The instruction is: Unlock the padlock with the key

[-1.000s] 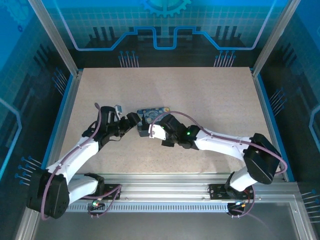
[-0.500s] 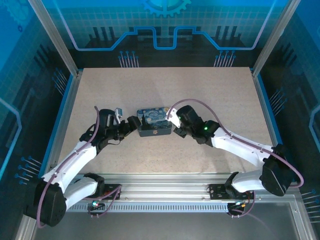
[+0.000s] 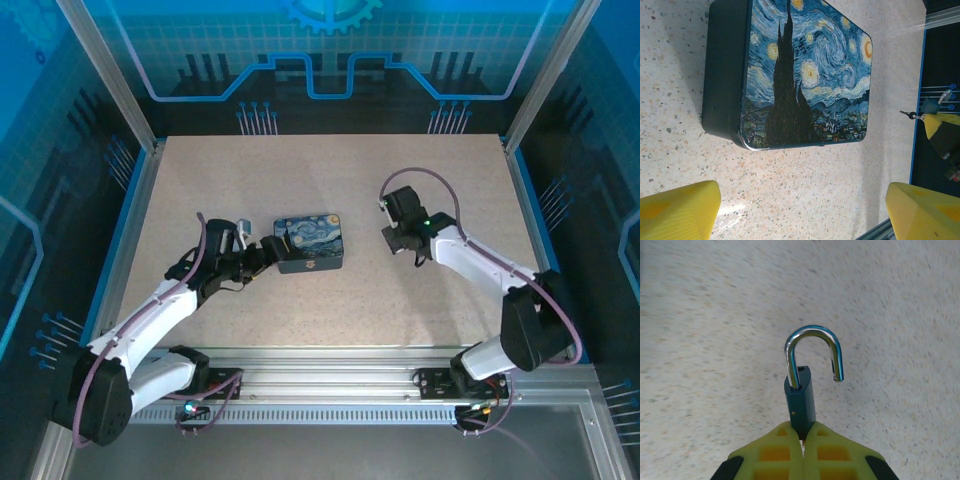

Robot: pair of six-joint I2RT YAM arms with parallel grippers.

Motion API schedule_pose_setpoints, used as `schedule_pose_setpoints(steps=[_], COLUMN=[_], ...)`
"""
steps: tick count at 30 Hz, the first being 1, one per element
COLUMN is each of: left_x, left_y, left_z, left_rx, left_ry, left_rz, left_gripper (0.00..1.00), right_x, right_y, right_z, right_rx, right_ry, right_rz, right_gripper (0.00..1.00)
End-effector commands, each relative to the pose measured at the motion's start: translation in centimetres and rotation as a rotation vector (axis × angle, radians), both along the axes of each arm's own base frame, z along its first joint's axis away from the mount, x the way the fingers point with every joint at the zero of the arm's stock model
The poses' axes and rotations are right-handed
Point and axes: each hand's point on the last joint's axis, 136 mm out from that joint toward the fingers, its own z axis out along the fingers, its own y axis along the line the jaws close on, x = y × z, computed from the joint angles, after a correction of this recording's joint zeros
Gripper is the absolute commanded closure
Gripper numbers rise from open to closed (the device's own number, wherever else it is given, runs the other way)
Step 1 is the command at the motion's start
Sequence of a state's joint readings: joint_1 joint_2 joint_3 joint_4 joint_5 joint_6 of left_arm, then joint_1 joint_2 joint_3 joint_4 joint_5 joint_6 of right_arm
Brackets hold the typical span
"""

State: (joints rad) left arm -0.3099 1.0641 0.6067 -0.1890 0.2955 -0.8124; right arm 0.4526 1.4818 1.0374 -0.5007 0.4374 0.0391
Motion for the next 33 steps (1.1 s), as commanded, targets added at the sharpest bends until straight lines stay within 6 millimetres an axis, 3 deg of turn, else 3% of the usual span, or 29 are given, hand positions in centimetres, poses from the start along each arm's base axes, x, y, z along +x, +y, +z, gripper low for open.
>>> schedule_pose_setpoints(steps=[1,10,19,28,33], left_x=[0.2,0.1,0.1,0.1,0.2], left_y=[-0.5,-0.4,-0.3,-0.2,0.0], left_z=[0.7,0.3,-0.1,-0.7,-0.5], left_rx=[-0.012,-0.011,-0.007,0.000,0.007], left_ry=[-0.015,-0.009,0.000,0.010,0.004], left_rz=[-0.018,-0.007,-0.002,0.004,0.009], left_gripper=[0.13,0.13,0.13,0.13,0.13], right_x=[0.7,2.4,3.1,3.1,3.0], right_y=[-2.0,-2.5,-2.0,-1.8,-1.5], right_z=[-0.7,-4.9,-7.0,-6.7,-5.2], right_rx=[-0.001,-0.021,-0.011,0.006,0.039], right_ry=[0.050,0.171,0.217,0.227,0.204], right_rz=[-0.128,-0.194,-0.225,-0.239,-0.231], right_gripper=[1.00,1.00,1.00,0.87,0.66])
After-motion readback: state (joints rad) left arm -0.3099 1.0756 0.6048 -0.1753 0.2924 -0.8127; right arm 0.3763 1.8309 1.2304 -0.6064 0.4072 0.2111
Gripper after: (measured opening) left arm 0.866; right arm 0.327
